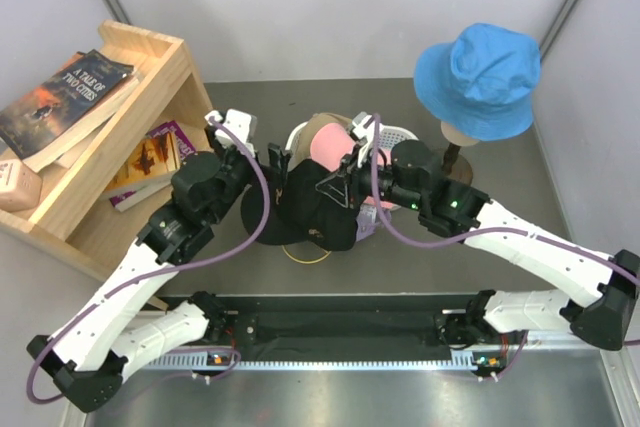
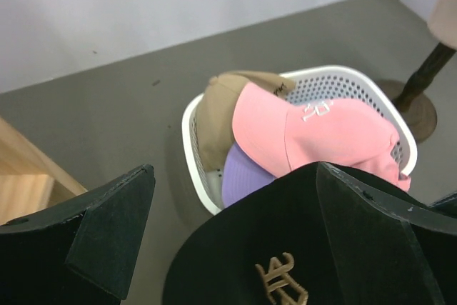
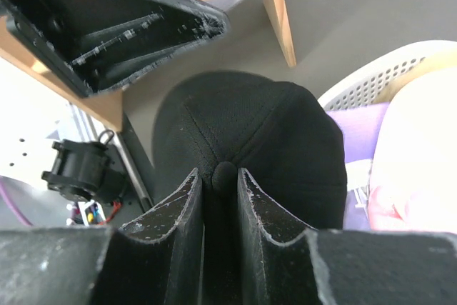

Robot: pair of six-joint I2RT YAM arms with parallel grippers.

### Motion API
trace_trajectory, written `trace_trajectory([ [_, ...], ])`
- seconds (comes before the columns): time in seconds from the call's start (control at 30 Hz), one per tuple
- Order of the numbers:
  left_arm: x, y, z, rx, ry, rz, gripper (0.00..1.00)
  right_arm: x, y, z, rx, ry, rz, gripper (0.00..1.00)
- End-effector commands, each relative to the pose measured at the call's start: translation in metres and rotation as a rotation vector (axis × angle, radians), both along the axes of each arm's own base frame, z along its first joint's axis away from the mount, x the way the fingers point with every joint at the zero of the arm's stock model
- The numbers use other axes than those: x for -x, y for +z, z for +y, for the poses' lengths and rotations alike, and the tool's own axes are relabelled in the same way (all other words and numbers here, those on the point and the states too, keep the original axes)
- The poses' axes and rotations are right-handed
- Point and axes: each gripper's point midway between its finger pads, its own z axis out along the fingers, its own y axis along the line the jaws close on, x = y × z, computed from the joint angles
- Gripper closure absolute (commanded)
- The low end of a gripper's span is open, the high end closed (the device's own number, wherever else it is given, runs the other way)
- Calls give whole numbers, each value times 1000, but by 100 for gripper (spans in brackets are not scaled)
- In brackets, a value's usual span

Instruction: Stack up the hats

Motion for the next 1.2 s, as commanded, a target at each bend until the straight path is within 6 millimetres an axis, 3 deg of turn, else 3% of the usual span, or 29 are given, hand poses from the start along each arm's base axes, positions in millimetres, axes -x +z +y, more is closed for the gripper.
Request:
trace_trajectory([
  [0.0,-3,1,-10,36,-33,-17,1,-4,10,14,-48,17,-64,92],
  [0.27,-9,-18,-10,11,-16,17,1,-5,-7,23,-23,41,-42,86],
  [0.57,-8,-19,-7,13,-3,13,1,5,-22,33,6,80,-22,79],
  [0.87,-8,-21,-7,12,0,17,1,0,-29,32,43,47,-28,57],
  [1.0,-9,-22,-7,12,0,20,1,-3,-32,28,54,18,-32,40],
  [1.17,-9,-23,-7,12,3,20,1,-3,-27,26,42,14,-43,32],
])
